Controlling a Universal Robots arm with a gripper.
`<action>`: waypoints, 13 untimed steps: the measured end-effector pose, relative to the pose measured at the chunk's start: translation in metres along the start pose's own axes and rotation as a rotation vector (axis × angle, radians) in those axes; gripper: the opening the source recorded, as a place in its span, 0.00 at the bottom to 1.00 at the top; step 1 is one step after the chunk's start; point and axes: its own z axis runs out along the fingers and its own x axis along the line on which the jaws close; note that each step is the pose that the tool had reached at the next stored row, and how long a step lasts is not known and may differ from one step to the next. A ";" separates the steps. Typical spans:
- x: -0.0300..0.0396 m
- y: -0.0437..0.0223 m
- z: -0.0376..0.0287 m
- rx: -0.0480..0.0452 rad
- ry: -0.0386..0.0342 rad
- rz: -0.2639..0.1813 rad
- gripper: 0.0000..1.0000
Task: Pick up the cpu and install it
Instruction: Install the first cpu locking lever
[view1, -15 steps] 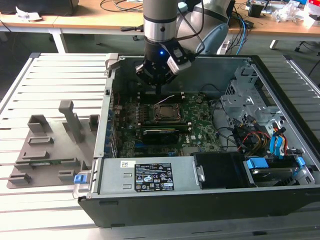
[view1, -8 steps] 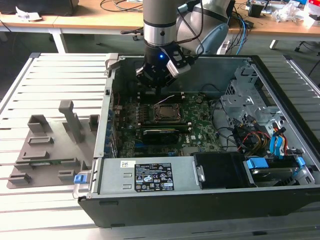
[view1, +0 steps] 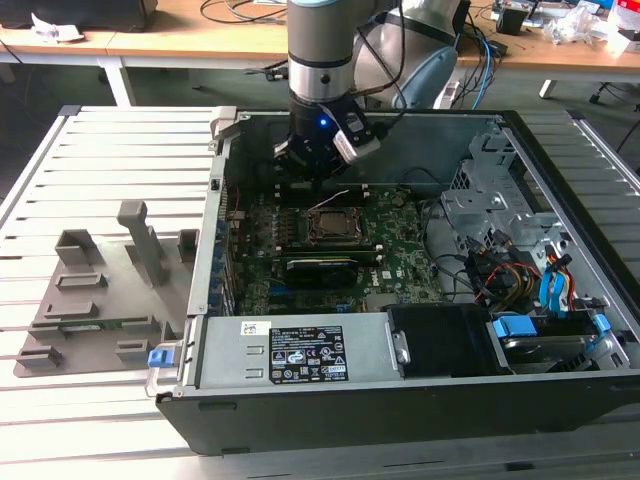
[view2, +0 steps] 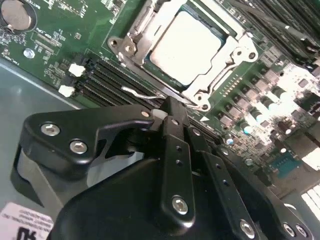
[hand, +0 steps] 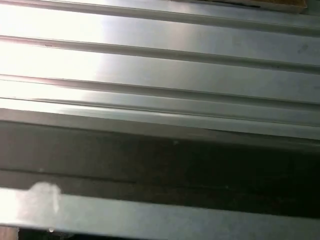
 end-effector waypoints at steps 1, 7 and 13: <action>-0.0126 -0.0005 0.0078 -0.0001 0.0003 -0.009 0.11; -0.0213 -0.0012 0.0158 -0.0001 0.0006 -0.010 0.11; -0.0298 -0.0020 0.0214 -0.0001 0.0011 -0.010 0.11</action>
